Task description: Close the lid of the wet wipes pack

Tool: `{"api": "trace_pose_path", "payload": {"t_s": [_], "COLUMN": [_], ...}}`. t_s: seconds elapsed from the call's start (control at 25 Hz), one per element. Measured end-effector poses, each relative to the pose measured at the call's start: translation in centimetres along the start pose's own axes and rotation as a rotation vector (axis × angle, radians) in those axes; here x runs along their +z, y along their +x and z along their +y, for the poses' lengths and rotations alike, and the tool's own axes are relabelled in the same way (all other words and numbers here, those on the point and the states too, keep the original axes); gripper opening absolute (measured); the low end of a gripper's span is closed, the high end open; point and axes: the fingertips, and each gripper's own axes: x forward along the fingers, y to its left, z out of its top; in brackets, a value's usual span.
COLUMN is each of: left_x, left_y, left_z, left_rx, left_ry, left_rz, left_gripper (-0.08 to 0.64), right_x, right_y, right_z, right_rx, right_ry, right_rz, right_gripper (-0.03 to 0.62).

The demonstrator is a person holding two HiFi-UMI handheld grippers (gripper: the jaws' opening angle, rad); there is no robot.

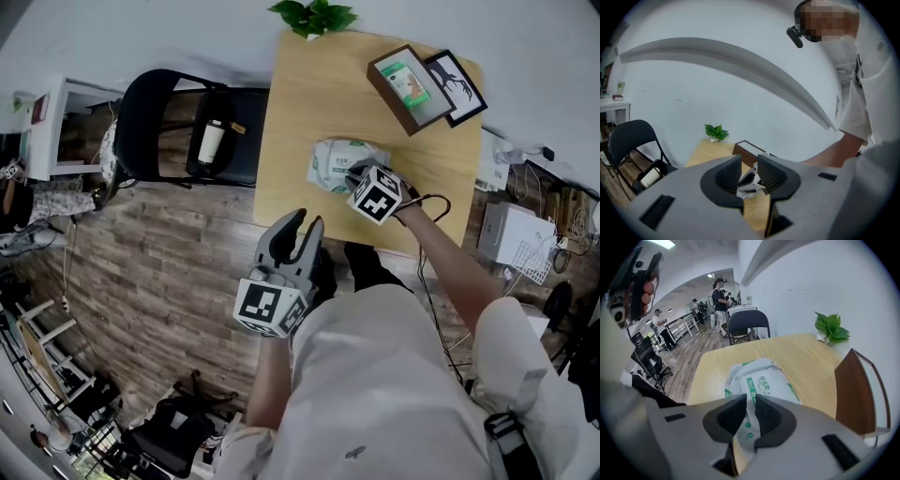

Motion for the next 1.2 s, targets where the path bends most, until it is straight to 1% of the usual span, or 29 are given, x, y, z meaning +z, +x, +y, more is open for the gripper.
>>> {"api": "trace_pose_path", "payload": {"t_s": [0.24,0.52,0.88,1.2], "left_x": [0.1,-0.4,-1.5,-3.3], "left_y": [-1.8,-4.9,-9.0,-12.0], "left_z": [0.2,0.0,-0.9,-1.8], "left_rx": [-0.037,-0.115,-0.226,-0.306], "left_ry": [0.020,0.047,0.097,0.129], "left_rz": [-0.015,-0.019,-0.013,-0.005], "left_gripper": [0.103,0.103,0.094,0.078], "right_x": [0.5,1.2,1.0,1.7], "right_y": [-1.9,-5.6,-11.5,-16.4], "right_z": [0.3,2.9,8.0,14.0], "right_rx": [-0.060,-0.162,-0.292,-0.378], "right_ry": [0.037,0.081,0.185,0.257], "right_rz": [-0.024,-0.073,-0.166,-0.298], "right_gripper": [0.051,0.032,0.002,0.000]}}
